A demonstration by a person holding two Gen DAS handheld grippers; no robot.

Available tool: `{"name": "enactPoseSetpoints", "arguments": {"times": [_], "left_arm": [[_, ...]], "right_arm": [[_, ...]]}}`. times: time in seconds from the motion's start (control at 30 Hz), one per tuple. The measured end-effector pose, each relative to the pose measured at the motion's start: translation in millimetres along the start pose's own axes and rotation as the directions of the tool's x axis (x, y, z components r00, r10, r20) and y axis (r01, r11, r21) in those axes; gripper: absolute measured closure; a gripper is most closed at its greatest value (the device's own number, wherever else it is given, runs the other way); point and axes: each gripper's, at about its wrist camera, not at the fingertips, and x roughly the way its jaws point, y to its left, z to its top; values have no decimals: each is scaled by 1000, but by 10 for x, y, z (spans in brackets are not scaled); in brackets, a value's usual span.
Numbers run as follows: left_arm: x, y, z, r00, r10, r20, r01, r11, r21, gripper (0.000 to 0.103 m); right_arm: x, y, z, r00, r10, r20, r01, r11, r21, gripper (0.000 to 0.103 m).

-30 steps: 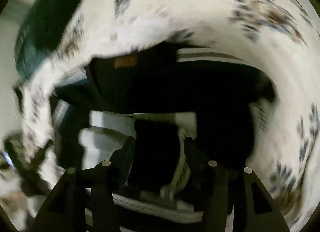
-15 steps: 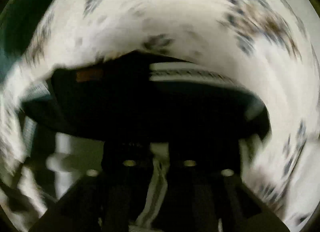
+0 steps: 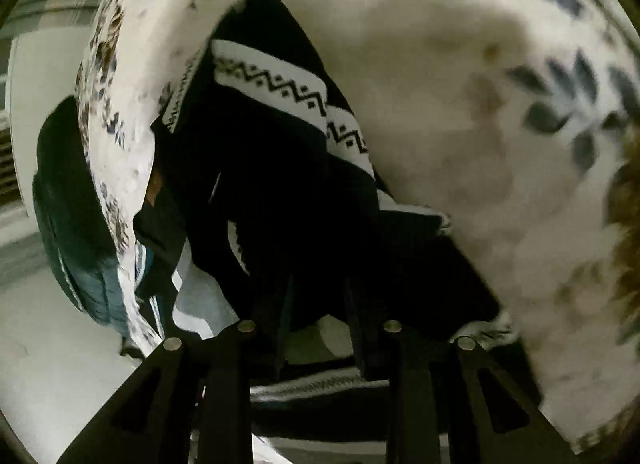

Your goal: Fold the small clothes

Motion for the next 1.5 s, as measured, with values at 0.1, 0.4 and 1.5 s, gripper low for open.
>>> {"name": "enactPoseSetpoints", "arguments": {"times": [0.1, 0.4, 1.5], "left_arm": [[-58, -43, 9, 999, 0, 39, 0, 1000, 14, 91], [-160, -2, -11, 997, 65, 27, -67, 996, 62, 84], [52, -525, -20, 913, 313, 260, -397, 829, 395, 0]], "right_arm": [[-31, 65, -88, 997, -13, 79, 15, 1000, -24, 93], [-271, 51, -256, 981, -188, 57, 194, 969, -153, 91], [-568, 608, 103, 964, -75, 254, 176, 897, -405, 57]]}}
